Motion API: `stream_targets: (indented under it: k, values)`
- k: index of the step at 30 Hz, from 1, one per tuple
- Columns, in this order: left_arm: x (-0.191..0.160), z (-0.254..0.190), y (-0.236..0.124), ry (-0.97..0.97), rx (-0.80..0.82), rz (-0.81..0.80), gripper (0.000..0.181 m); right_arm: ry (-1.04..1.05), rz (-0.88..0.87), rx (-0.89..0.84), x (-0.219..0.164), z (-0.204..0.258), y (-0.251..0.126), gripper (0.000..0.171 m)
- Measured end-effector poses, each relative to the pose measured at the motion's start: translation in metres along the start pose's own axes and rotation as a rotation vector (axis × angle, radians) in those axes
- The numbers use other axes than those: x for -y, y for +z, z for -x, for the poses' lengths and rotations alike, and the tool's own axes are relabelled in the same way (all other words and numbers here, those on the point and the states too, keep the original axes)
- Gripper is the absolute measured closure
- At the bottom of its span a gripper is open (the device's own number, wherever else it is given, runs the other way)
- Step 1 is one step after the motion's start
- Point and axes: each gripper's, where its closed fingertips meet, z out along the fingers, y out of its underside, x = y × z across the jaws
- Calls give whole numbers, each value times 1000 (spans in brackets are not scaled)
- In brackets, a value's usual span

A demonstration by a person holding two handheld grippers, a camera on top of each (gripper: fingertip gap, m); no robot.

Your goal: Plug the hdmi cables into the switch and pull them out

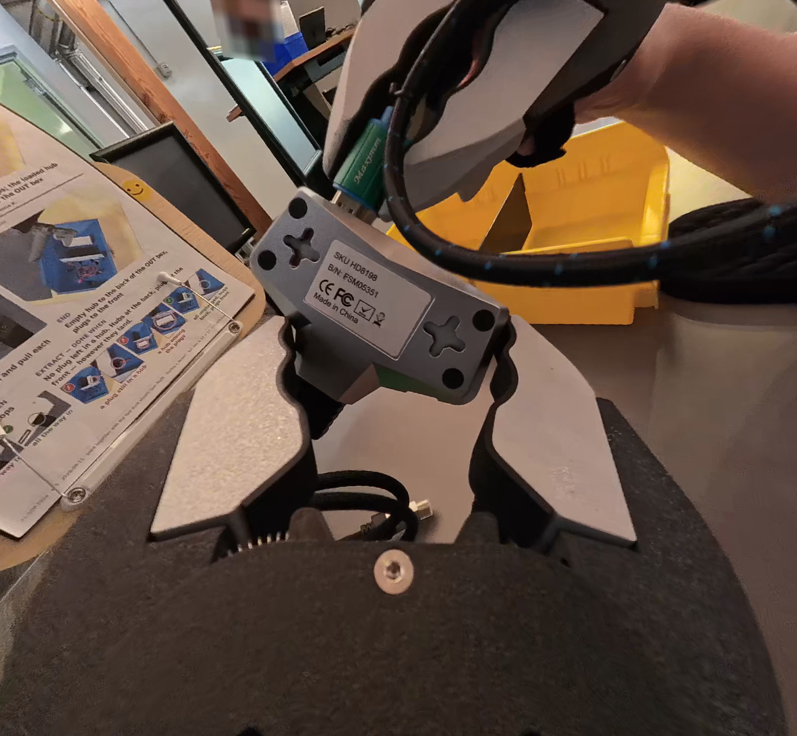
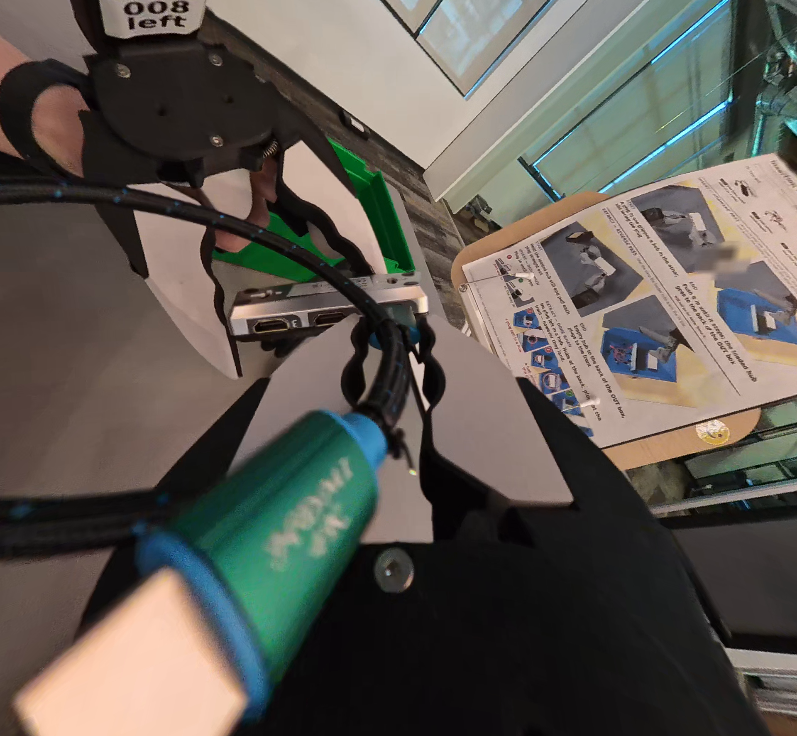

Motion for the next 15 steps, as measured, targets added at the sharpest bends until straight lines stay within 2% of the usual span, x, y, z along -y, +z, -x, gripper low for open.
stream_targets:
  k: [15]
  values:
    - [22, -23, -5, 45, -97, -118, 93, -150, 16, 28, 34, 17, -22, 150]
